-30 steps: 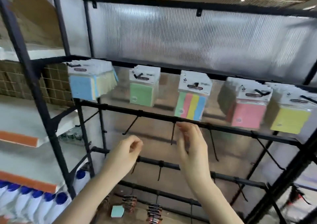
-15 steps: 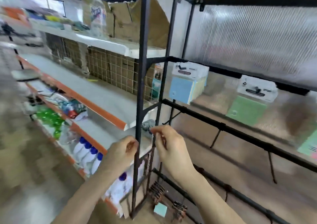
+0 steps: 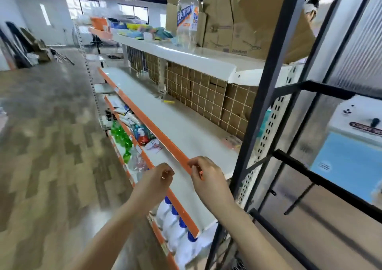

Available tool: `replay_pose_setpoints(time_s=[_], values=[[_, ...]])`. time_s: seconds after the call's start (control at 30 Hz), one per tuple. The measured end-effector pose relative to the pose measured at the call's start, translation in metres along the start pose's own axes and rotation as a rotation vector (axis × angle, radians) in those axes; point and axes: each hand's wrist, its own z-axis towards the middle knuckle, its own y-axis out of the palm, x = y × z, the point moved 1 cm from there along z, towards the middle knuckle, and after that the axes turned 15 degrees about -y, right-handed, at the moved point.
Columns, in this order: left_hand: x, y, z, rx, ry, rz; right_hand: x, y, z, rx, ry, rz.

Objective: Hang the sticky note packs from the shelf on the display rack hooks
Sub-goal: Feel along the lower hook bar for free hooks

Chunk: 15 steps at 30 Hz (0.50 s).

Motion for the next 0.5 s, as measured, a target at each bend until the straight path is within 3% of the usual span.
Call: replay_pose_setpoints(time_s=[0.2, 0.5], values=[[-0.021, -0.025, 0.056, 0.133, -0.042, -0.059, 0.026, 0.051, 0.066, -0.065, 0.022, 0.032], [-0.065, -0.049, 0.129, 0.155, -0.09, -0.134, 0.047, 0.142, 0.129, -0.207, 0.068, 0.078]])
